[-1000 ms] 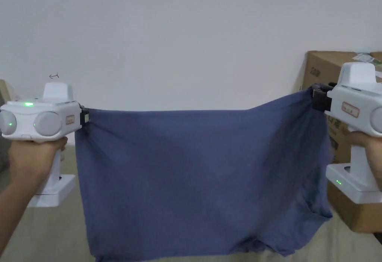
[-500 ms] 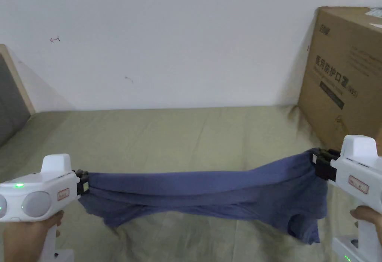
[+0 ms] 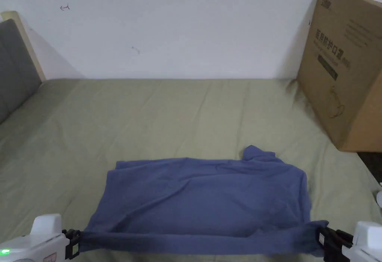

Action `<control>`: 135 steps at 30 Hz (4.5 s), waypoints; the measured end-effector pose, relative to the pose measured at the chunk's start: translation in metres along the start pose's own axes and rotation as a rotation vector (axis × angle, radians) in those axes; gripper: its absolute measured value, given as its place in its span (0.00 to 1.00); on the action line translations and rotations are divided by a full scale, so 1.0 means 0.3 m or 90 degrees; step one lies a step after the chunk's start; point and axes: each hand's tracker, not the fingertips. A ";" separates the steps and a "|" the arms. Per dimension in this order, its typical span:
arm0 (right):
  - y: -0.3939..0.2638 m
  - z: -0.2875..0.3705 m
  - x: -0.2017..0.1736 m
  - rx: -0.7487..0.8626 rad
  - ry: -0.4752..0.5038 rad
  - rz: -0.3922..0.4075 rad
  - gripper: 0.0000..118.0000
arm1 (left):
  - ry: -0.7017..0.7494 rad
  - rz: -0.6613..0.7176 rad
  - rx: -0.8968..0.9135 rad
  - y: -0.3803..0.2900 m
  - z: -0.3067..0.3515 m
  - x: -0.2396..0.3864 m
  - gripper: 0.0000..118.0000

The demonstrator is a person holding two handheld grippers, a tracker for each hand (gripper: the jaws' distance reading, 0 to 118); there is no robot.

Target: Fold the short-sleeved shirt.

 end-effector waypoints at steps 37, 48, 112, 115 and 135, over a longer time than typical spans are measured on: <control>0.224 0.334 -0.350 0.242 -0.117 0.079 0.81 | -0.003 -0.075 0.348 0.150 0.521 0.311 0.95; 0.228 0.374 -0.430 0.303 -0.164 0.131 0.00 | -0.044 -0.010 0.444 0.153 0.529 0.347 0.00; -0.097 0.017 -0.088 -0.070 -0.144 0.010 0.00 | 0.007 0.049 -0.020 -0.115 0.155 0.040 0.02; 0.007 -0.019 -0.096 -0.044 -0.137 0.023 0.00 | 0.009 0.039 -0.005 -0.038 0.111 0.033 0.02; 0.151 -0.668 0.070 -0.173 -0.184 -0.015 0.00 | 0.043 -0.045 -0.131 0.235 -0.475 0.168 0.02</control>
